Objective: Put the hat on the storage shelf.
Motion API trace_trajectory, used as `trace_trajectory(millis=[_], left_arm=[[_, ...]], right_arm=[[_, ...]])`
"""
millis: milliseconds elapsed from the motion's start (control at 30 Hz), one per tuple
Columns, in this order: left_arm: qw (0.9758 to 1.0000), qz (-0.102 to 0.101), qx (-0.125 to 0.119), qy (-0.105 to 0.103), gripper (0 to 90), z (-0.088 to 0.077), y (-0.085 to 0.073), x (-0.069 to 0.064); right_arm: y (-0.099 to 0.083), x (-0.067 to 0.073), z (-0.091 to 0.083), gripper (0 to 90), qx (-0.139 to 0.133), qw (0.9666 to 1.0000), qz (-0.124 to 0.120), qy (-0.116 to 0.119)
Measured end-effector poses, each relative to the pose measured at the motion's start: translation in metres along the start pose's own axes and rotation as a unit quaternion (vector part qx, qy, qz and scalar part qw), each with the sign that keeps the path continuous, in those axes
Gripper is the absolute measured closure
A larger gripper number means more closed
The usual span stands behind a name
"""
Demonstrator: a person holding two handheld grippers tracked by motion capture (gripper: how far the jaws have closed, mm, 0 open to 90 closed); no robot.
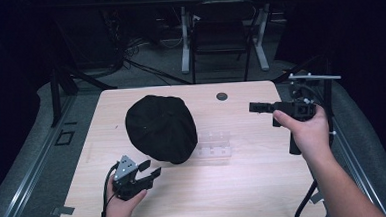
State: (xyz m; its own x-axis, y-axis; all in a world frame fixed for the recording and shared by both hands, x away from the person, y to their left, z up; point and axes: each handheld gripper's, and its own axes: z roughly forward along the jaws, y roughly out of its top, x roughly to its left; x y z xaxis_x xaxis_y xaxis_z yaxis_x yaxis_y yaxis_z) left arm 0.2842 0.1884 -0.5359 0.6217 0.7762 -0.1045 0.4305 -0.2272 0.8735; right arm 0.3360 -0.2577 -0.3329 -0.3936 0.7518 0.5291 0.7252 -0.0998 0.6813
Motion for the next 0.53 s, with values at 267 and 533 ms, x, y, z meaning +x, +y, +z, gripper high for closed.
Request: trace_trajectory(millis=[267,533], left_arm=[[1.0000,-0.004,0.004,0.003,49.6,0.002,-0.011,0.002],[0.9998,0.020,0.002,0.001,49.2,0.008,-0.010,-0.006]], right_arm=[[-0.044,-0.010,0.002,65.3,0.001,0.9961,-0.065,-0.059],[-0.078,-0.019,0.003,63.6,-0.005,0.9903,-0.106,-0.091]])
